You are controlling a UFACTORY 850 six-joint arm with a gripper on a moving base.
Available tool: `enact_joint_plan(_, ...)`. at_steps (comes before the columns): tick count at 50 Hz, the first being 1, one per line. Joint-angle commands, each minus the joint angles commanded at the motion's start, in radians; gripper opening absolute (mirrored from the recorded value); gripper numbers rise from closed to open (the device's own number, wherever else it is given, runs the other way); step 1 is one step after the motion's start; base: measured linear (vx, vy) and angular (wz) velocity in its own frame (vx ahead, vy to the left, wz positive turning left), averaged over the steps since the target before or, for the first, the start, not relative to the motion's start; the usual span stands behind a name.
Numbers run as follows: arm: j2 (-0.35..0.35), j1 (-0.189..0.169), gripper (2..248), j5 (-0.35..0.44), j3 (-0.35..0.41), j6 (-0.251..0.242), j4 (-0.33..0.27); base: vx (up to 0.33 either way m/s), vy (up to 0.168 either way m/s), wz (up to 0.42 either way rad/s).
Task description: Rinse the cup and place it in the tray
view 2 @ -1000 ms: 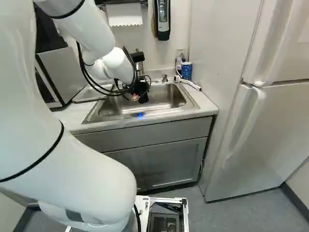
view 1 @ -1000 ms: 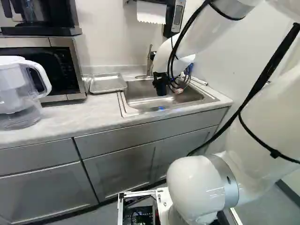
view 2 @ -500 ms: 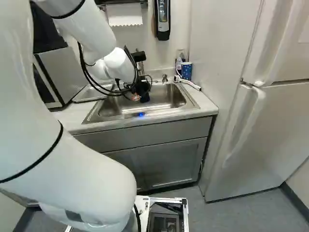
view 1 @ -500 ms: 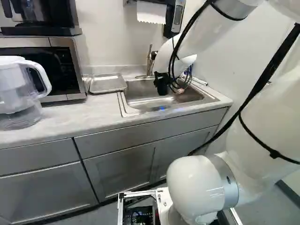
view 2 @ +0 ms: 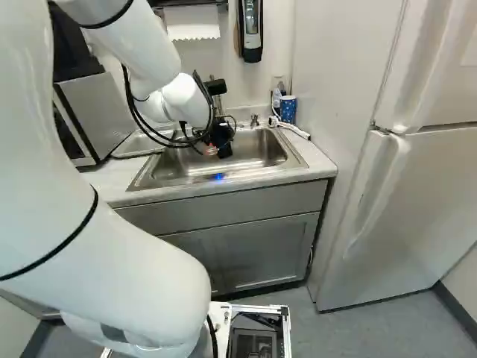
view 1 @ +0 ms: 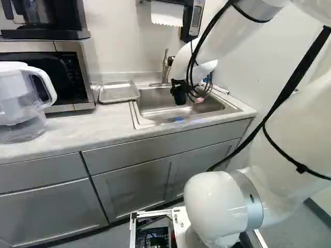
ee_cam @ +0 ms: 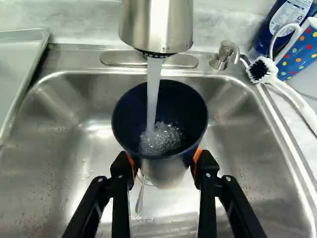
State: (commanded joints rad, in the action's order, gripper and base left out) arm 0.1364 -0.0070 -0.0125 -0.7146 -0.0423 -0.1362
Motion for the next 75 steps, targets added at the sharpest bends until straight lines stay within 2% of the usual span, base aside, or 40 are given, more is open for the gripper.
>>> enact_joint_plan(75,0.000,0.000,123,0.000,0.000,0.000,0.000,0.000,0.000,0.000)
